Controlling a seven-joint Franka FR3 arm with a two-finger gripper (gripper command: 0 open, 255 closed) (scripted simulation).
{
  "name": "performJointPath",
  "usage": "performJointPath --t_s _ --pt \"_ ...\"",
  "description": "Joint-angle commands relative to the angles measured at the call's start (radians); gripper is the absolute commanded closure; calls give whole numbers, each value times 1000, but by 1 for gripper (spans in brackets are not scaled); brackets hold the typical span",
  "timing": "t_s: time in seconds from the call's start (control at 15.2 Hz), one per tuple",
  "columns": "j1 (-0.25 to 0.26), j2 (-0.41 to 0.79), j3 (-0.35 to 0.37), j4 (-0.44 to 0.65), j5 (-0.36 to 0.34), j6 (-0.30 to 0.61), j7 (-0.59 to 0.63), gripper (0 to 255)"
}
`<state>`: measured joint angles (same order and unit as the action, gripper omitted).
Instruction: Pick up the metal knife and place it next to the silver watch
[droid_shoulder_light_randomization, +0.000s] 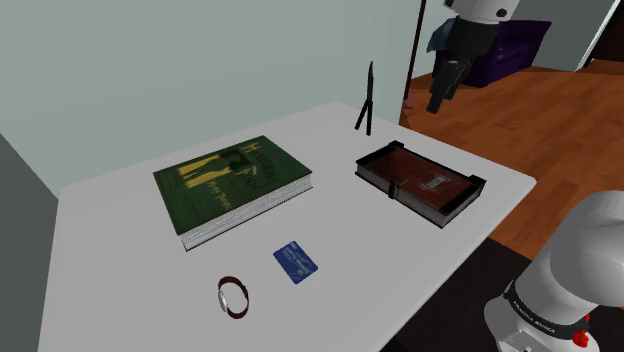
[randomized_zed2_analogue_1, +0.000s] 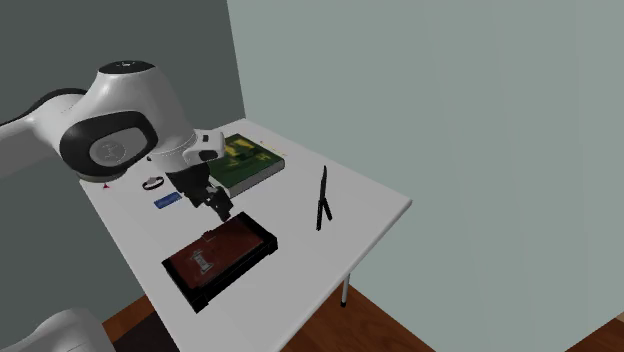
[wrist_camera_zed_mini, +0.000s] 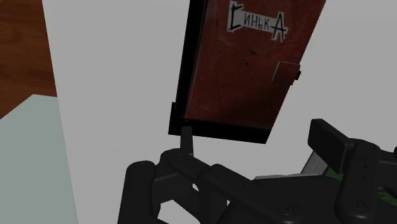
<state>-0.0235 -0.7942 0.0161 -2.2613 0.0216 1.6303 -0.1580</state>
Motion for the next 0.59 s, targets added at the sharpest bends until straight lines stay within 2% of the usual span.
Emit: performJointPath --t_s 0.0,0.26,0.53 --pt "0 0 0 0 0 0 0 0" --pt "43 55 -147 -6 -12 97 -248 0" --pt "105 156 -294 39 7 175 -500 0"
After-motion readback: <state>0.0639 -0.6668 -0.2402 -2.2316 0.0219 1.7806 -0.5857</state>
